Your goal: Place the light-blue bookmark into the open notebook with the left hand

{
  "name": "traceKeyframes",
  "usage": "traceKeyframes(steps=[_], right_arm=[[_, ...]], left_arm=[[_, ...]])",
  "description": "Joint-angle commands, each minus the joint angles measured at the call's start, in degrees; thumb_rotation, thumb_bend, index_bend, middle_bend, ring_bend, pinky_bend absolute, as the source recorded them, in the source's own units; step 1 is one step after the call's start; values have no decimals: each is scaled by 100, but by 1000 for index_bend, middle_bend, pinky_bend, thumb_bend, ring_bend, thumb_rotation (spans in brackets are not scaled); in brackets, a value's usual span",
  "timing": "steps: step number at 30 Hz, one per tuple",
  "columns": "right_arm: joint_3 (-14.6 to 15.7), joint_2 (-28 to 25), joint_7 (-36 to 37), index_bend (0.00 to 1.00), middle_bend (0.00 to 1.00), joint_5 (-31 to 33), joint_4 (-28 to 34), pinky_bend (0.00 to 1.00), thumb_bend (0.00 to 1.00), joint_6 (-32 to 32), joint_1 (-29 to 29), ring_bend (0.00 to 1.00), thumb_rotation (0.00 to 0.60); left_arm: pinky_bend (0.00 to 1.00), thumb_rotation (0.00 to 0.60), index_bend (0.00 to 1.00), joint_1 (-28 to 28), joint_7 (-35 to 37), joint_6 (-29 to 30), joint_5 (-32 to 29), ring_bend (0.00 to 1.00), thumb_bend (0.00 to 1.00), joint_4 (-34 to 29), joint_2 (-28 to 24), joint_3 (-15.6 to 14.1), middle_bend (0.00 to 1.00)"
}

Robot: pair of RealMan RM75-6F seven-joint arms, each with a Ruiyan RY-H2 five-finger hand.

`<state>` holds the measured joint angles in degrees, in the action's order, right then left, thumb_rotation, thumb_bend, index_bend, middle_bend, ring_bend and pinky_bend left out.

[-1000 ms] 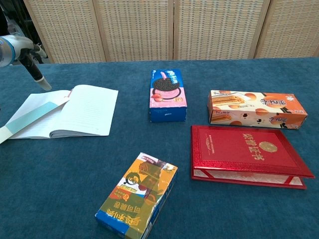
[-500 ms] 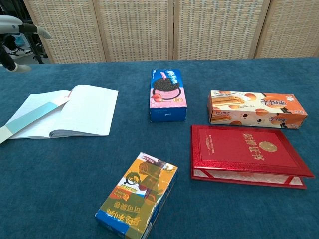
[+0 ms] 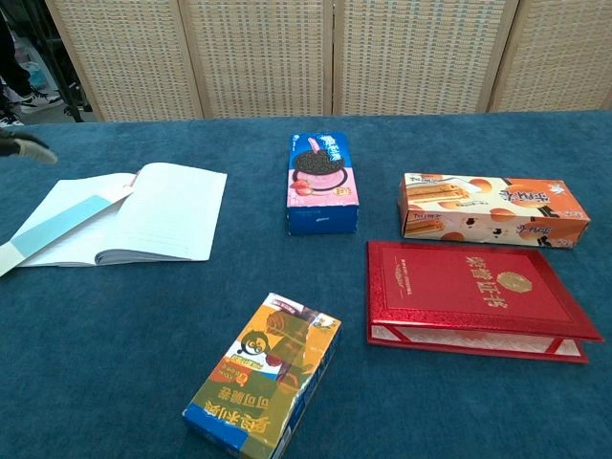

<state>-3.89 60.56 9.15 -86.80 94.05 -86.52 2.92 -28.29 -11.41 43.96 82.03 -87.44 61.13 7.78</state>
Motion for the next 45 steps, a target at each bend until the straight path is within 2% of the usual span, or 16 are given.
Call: traceKeyframes(steps=[1, 4, 7, 14, 23, 34, 45], right_arm=[[9, 1, -19, 0, 0, -8, 12, 0, 2, 11, 3, 0, 600], [18, 3, -46, 0, 0, -24, 35, 0, 2, 11, 3, 0, 600], [18, 13, -70, 0, 0, -12, 45, 0, 2, 41, 15, 0, 600], [25, 19, -77, 0, 0, -40, 53, 0, 2, 31, 15, 0, 600], [24, 17, -59, 0, 0, -29, 47, 0, 2, 40, 16, 0, 600], [31, 20, -63, 0, 0, -41, 54, 0, 2, 48, 20, 0, 600], [28, 20, -82, 0, 0, -23, 67, 0, 2, 52, 17, 0, 600]], left_arm=[[0, 600, 0, 46, 289, -27, 182, 0, 660, 256, 1, -211, 0], [0, 600, 0, 8, 507, -90, 234, 0, 718, 448, 54, -329, 0], [0, 600, 0, -109, 629, -314, 198, 0, 723, 740, 121, -439, 0], [0, 600, 0, -356, 661, -581, 96, 0, 736, 951, 266, -548, 0], [0, 600, 0, -614, 436, -887, -195, 0, 738, 942, 417, -629, 0], [0, 600, 0, -860, -11, -1180, -743, 0, 746, 814, 323, -704, 0], [0, 600, 0, -932, -144, -1198, -906, 0, 759, 664, 140, -832, 0]])
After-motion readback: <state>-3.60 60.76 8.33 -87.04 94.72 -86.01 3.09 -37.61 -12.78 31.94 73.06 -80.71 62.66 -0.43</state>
